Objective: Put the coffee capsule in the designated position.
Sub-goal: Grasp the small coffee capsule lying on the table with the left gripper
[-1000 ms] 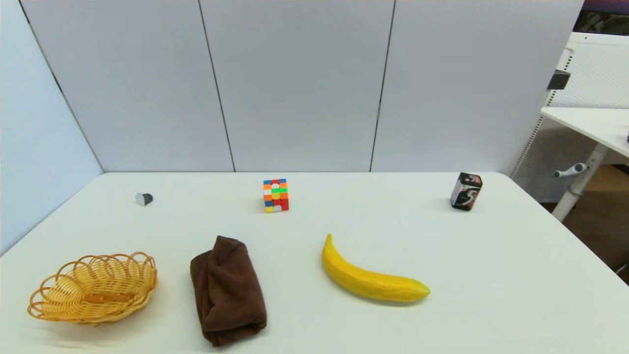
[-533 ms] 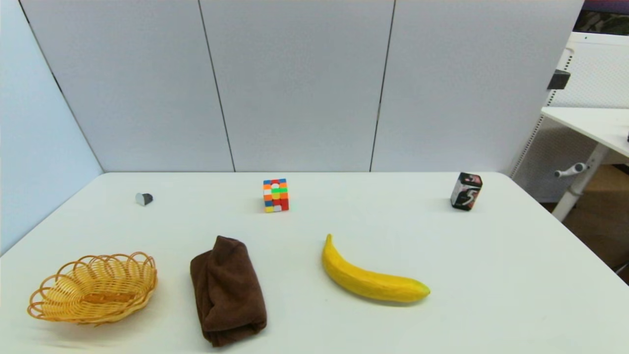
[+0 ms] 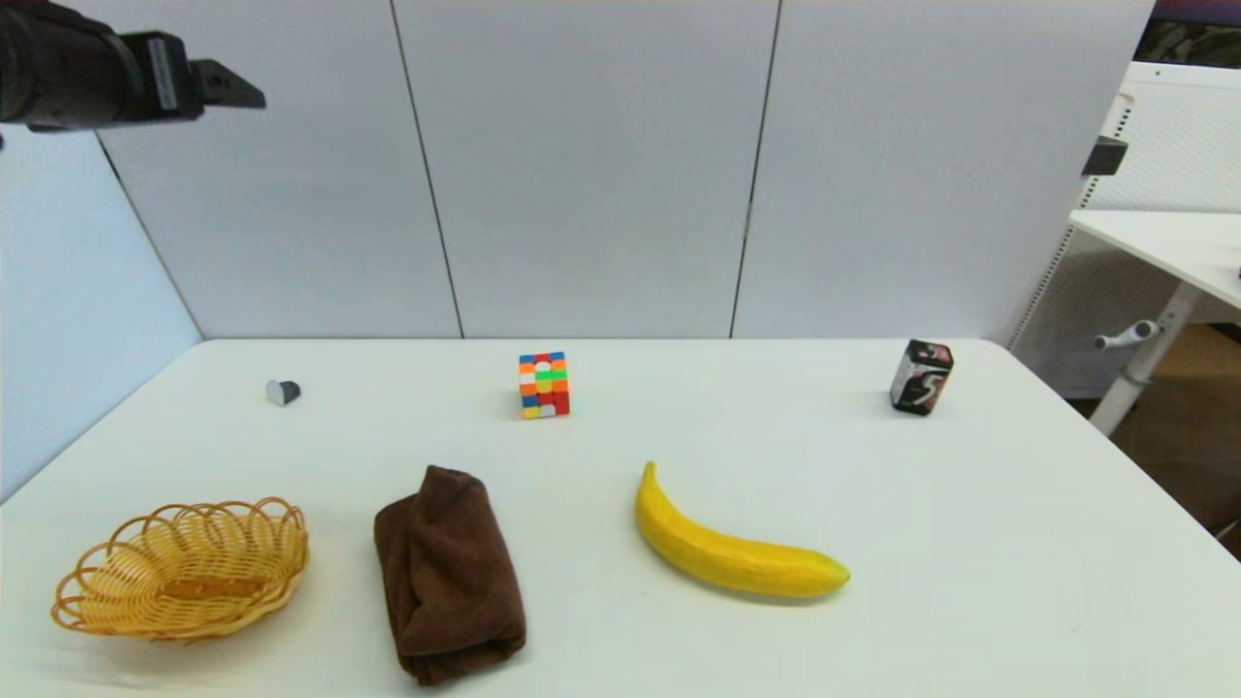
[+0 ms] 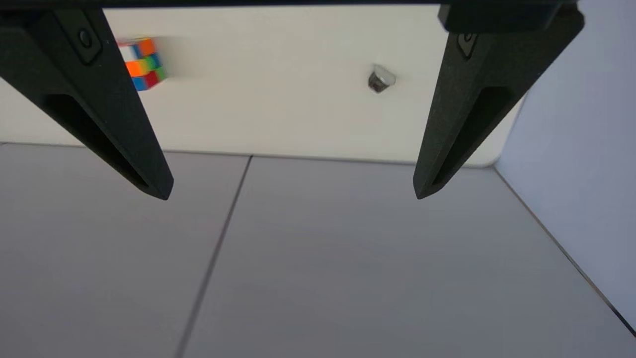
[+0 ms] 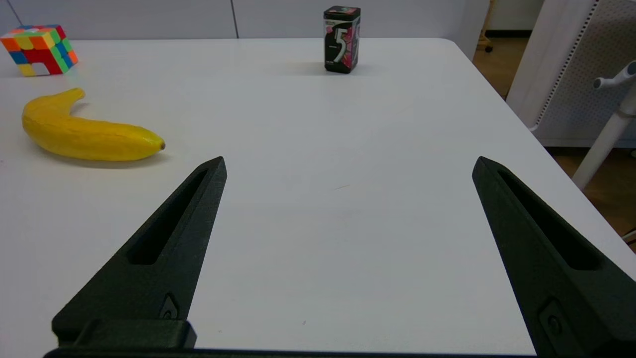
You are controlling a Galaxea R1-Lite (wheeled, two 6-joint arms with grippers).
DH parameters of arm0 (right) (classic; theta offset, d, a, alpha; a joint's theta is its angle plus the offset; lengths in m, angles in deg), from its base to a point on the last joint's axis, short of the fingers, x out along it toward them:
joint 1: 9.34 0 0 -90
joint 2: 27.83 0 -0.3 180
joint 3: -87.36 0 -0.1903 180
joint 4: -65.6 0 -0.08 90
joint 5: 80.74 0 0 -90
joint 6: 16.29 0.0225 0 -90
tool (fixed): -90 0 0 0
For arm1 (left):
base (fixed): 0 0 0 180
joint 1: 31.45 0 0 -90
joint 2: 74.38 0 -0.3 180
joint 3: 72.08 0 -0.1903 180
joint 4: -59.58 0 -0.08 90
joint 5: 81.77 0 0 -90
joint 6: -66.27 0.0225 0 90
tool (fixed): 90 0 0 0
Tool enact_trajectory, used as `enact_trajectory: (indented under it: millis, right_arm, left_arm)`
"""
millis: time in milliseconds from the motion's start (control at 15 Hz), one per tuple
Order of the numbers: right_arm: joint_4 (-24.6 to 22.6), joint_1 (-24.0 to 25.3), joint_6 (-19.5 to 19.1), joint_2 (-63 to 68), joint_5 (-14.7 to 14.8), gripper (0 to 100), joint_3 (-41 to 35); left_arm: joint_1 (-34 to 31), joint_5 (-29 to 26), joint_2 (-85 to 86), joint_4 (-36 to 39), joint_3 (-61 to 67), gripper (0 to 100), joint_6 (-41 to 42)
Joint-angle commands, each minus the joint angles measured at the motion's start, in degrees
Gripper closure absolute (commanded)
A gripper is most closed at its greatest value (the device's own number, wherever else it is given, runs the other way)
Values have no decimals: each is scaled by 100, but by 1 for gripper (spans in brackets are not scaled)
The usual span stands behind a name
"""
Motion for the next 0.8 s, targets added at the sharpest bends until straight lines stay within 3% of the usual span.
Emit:
enact_trajectory:
  millis: [67, 467, 800]
  right_arm:
    - [-3, 2, 2, 7, -1, 0, -97]
    - [-3, 2, 2, 7, -1, 0, -97]
    - [-3, 2, 2, 7, -10, 0, -97]
  left_arm:
    - [-348, 4, -1460, -65, -71, 0, 0]
    - [-656, 119, -2550, -680, -150, 0, -369]
    - [-673, 1244, -2866, -1190, -150, 0, -984]
